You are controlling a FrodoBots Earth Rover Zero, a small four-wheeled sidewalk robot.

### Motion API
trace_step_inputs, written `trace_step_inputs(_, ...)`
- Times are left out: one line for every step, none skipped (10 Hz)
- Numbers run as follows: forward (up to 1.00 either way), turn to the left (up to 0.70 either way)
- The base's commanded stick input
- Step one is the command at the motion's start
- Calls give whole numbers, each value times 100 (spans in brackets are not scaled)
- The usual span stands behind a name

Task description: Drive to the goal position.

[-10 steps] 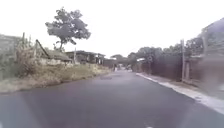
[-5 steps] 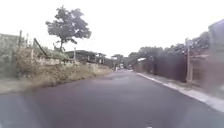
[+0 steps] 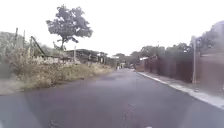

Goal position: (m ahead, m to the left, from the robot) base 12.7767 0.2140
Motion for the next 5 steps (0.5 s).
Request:
trace_step_inputs(70, 0)
trace_step_inputs(70, 0)
trace_step_inputs(70, 0)
trace_step_inputs(70, 0)
trace_step_inputs(70, 0)
